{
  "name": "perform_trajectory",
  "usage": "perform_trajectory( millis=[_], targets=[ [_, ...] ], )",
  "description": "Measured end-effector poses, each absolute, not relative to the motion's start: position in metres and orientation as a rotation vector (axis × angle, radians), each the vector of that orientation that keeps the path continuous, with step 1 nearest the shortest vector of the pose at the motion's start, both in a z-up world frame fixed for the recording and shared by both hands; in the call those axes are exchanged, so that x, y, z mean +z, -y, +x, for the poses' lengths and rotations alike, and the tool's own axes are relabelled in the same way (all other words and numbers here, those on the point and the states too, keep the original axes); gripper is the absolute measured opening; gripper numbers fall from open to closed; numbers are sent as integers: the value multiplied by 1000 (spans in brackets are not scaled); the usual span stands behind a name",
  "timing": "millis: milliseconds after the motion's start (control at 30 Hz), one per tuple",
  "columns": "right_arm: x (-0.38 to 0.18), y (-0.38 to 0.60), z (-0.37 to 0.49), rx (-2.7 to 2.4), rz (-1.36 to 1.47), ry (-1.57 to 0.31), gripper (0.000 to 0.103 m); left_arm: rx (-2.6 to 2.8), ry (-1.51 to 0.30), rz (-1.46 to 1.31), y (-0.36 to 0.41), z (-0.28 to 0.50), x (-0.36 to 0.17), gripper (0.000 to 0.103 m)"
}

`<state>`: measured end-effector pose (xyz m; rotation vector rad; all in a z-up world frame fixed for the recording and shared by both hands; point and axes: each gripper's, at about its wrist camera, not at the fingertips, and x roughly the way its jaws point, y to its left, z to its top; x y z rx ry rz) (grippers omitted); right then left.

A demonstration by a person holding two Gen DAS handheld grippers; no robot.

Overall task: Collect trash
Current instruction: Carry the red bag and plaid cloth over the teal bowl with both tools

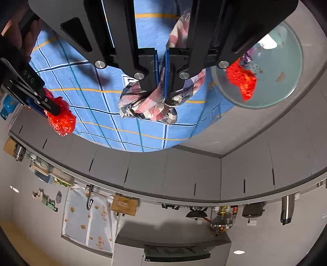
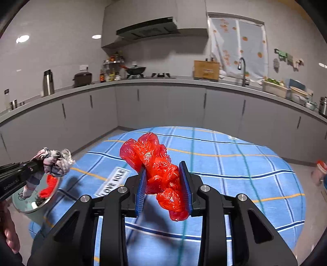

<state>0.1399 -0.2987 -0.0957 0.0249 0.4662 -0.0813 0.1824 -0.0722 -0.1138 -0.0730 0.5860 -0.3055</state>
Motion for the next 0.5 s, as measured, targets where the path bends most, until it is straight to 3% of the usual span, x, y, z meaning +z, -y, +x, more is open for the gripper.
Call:
perform_trajectory(
  millis=[500],
  targets=[
    [-85, 237, 156, 74, 4, -469, 33, -204, -581, -91, 20, 174, -110, 5]
  ],
)
